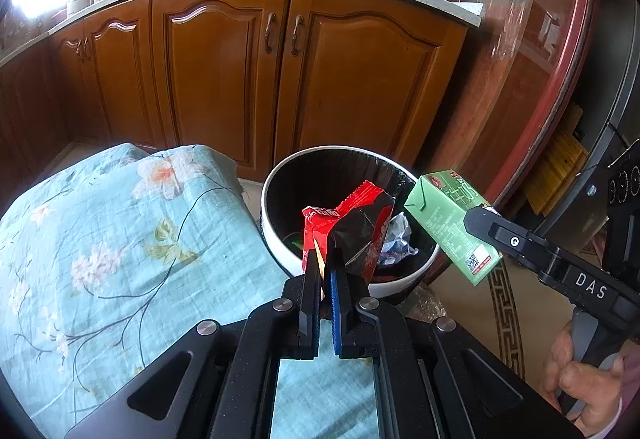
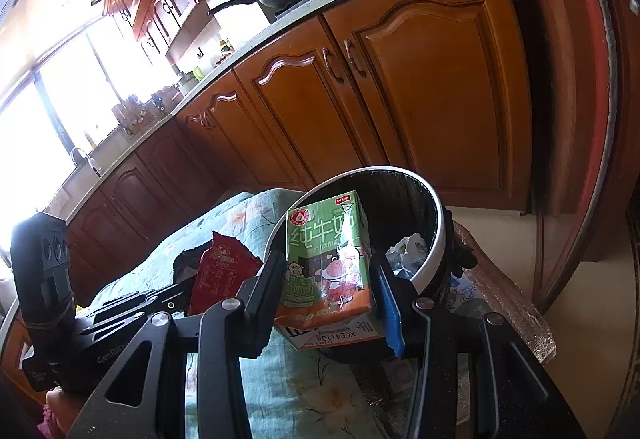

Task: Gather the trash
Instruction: 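Carry the chip bag and milk carton over the trash bin and open both tools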

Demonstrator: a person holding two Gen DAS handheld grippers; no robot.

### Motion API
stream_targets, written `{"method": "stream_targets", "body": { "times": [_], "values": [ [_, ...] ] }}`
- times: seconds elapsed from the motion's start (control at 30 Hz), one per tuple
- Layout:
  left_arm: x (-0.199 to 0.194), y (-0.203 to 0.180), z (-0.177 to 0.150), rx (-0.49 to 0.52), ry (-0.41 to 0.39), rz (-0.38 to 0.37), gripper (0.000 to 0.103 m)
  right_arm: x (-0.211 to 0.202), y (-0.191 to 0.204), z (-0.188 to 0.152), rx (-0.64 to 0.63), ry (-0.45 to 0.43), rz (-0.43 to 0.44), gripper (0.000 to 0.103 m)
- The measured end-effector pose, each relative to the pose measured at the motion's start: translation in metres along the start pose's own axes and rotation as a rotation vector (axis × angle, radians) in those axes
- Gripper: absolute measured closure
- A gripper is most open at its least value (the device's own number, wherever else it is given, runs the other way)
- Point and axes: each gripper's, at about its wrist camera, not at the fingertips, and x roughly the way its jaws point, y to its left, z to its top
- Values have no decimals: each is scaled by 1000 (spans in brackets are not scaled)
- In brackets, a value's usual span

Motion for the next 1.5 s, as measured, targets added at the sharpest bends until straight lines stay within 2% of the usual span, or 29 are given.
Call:
{"method": "stream_targets", "body": {
  "times": [0.7,0.8,1.5],
  "values": [
    [62,-25,36,78,45,49,100,29,-11,24,-21,28,-27,58],
    [70,-27,39,95,45,27,100,32,-12,25,-20,34,-29,58],
    [126,-39,63,130,162,50,100,61,-20,35,-29,108,-44,58]
  ]
}}
